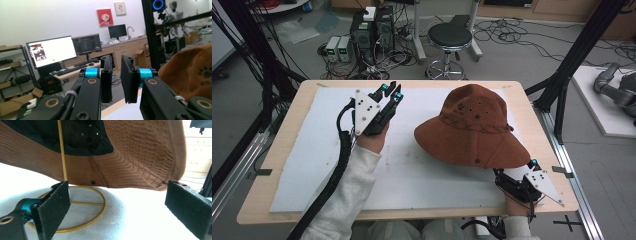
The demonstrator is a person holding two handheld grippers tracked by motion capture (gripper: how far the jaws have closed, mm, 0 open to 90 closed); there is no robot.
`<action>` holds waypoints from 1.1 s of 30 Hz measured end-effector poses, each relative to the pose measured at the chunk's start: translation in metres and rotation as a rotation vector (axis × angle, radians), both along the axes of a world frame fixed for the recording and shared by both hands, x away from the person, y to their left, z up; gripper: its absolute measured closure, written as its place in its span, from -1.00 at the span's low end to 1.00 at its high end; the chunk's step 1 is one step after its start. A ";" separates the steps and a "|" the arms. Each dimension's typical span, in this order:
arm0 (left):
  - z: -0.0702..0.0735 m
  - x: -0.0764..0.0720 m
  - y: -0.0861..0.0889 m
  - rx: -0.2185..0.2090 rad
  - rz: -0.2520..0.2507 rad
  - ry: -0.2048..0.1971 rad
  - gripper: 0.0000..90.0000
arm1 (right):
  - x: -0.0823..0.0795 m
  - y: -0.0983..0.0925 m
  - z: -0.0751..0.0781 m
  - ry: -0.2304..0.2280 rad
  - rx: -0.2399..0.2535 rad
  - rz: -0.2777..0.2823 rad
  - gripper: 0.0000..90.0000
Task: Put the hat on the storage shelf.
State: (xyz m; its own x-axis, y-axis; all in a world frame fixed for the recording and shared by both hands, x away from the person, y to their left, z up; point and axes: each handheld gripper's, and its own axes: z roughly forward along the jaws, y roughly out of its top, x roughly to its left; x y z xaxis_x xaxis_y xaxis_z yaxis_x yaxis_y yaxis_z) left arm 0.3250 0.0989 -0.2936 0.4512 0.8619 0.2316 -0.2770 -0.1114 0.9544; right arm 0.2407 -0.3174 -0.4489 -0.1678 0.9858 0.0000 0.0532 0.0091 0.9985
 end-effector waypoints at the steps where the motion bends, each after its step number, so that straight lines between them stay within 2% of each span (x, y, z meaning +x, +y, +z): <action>1: -0.002 -0.001 0.002 0.009 0.007 -0.001 0.75 | -0.001 -0.001 0.000 -0.001 -0.008 -0.001 -0.87; 12: -0.028 -0.007 0.033 0.025 0.063 0.074 0.75 | -0.007 -0.002 0.001 0.010 -0.023 -0.002 -0.87; 19: -0.049 -0.013 0.049 0.054 0.090 0.133 0.75 | -0.009 -0.004 0.002 0.013 -0.037 -0.003 -0.87; 21: -0.056 -0.015 0.055 0.075 0.110 0.149 0.74 | -0.010 -0.004 0.002 0.016 -0.041 -0.002 -0.87; 25: -0.067 -0.019 0.068 0.075 0.132 0.182 0.74 | -0.011 -0.004 0.002 0.024 -0.040 -0.003 -0.87; 29: -0.075 -0.024 0.078 0.088 0.156 0.208 0.72 | -0.009 -0.004 0.000 0.032 -0.042 0.000 -0.87; 31: -0.077 -0.027 0.083 0.085 0.157 0.219 0.72 | -0.009 -0.003 -0.001 0.038 -0.048 0.002 -0.87; 33: -0.079 -0.030 0.086 0.100 0.159 0.228 0.69 | -0.008 -0.002 -0.001 0.038 -0.046 0.005 -0.87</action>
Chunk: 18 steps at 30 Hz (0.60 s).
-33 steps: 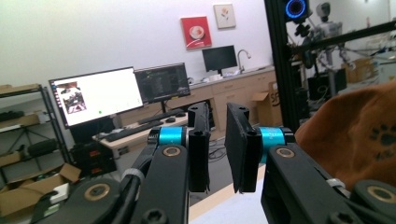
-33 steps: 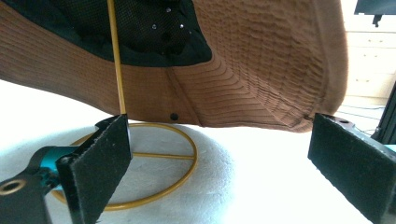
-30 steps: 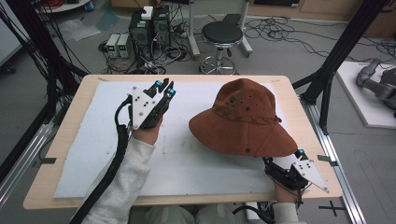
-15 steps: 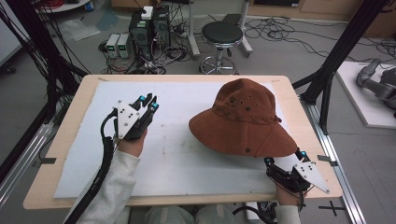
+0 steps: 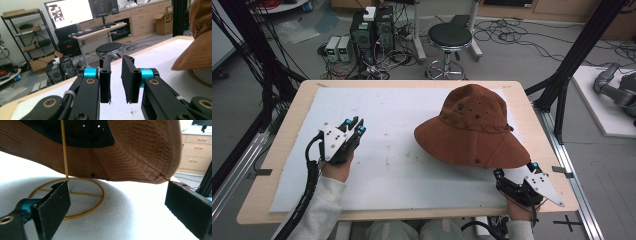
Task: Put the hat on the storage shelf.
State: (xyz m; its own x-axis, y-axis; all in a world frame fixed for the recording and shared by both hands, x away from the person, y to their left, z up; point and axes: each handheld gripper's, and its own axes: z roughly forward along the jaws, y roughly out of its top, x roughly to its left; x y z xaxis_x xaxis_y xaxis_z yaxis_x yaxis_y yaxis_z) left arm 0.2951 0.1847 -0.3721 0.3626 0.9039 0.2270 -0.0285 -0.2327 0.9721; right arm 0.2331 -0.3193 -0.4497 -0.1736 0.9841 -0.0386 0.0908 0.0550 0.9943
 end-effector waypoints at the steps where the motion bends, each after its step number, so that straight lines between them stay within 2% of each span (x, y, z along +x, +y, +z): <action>1: -0.001 -0.001 0.001 0.005 -0.001 0.002 0.68 | 0.000 0.000 0.000 0.001 -0.004 0.004 -0.87; 7: -0.009 -0.009 0.007 0.035 0.002 0.035 0.57 | 0.001 0.004 -0.001 -0.001 -0.008 0.008 -0.87; 12: -0.014 -0.013 0.015 0.035 0.024 0.065 0.46 | 0.000 0.004 -0.001 0.001 -0.013 0.010 -0.87; 16: -0.016 -0.017 0.020 0.034 0.039 0.085 0.26 | 0.000 0.004 -0.002 0.004 -0.014 0.009 -0.87; 18: -0.017 -0.019 0.023 0.032 0.047 0.097 0.22 | -0.001 0.003 -0.002 0.003 -0.016 0.010 -0.87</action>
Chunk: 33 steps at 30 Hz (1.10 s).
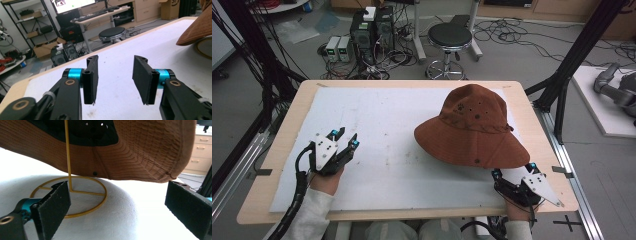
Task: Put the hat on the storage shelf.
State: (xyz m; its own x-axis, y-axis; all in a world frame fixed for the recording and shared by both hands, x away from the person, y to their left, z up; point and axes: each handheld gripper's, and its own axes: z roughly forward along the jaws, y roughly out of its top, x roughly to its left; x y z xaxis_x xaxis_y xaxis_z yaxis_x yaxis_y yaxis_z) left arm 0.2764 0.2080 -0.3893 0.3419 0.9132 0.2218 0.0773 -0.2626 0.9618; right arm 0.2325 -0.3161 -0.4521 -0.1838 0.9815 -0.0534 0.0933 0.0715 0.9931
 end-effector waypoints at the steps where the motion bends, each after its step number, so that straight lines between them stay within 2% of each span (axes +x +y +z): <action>1: -0.001 -0.001 0.001 -0.005 0.005 0.007 0.20 | 0.000 0.000 0.000 0.000 0.000 -0.001 -0.87; 7: -0.007 -0.004 0.008 0.002 0.022 0.029 0.05 | -0.001 0.002 -0.002 0.000 -0.005 0.001 -0.87; 11: -0.010 -0.005 0.009 0.026 0.027 0.031 -0.05 | -0.001 0.004 -0.001 -0.002 -0.009 0.006 -0.87; 18: -0.019 -0.004 0.009 0.051 0.038 0.059 -0.06 | 0.000 0.006 -0.002 -0.007 -0.016 0.008 -0.87; 20: -0.020 -0.004 0.008 0.073 0.043 0.061 -0.06 | -0.001 0.006 -0.002 -0.008 -0.013 0.005 -0.87; 33: -0.024 -0.003 0.012 0.064 0.048 0.079 -0.07 | 0.004 0.007 0.000 -0.010 -0.018 0.006 -0.87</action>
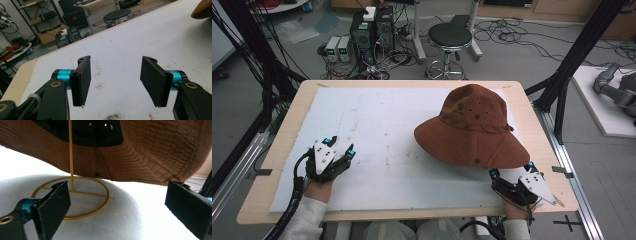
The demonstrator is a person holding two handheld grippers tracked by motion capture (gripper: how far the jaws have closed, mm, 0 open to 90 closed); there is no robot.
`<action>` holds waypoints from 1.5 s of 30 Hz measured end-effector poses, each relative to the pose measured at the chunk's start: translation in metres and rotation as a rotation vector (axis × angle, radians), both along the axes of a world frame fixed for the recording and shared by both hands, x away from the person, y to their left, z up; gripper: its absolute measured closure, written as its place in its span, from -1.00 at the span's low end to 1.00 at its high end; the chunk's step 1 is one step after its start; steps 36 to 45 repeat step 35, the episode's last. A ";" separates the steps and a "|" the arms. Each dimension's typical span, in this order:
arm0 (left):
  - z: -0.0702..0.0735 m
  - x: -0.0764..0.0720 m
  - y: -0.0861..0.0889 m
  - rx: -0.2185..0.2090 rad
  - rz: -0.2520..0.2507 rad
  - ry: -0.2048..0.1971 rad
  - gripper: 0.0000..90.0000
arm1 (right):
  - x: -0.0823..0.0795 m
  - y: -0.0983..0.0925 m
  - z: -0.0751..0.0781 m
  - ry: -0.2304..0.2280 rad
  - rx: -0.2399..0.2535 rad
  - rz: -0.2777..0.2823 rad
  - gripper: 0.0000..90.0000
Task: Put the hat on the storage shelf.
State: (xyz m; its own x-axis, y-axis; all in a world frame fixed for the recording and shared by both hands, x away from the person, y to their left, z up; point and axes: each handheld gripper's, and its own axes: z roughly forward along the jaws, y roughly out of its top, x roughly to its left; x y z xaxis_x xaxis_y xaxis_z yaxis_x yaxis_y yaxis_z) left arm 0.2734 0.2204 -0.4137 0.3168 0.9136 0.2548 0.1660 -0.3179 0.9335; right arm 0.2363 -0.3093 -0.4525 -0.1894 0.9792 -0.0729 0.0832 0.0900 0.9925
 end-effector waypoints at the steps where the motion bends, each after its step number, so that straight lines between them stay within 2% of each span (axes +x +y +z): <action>1: 0.000 0.000 0.000 0.001 -0.001 0.000 -0.07 | 0.000 0.000 0.000 0.000 -0.004 0.003 -0.87; 11: 0.000 0.001 -0.004 0.027 -0.001 0.015 -0.08 | 0.003 0.004 0.000 0.004 -0.001 0.015 -0.87; 12: -0.001 0.001 -0.004 0.036 0.010 0.011 -0.08 | 0.003 0.004 0.000 0.004 -0.001 0.015 -0.87; 14: -0.004 -0.001 -0.005 0.066 0.024 -0.028 -0.09 | 0.003 0.004 0.001 0.000 -0.006 0.018 -0.87; 17: -0.006 -0.002 -0.003 0.034 0.032 -0.042 -0.09 | 0.002 0.003 0.001 0.002 -0.005 0.016 -0.87; 19: -0.005 -0.001 -0.001 0.050 0.039 -0.042 -0.09 | 0.001 0.002 0.001 0.000 -0.005 0.013 -0.87; 23: -0.003 0.000 0.005 0.005 0.046 -0.030 -0.09 | 0.000 0.000 0.001 0.004 -0.003 0.008 -0.87; 30: -0.005 -0.001 0.003 0.028 0.044 -0.034 -0.10 | 0.001 0.001 0.001 0.002 -0.010 0.013 -0.87; 45: -0.005 0.000 0.003 0.018 0.043 -0.028 -0.11 | 0.001 0.003 0.002 0.004 -0.007 0.020 -0.87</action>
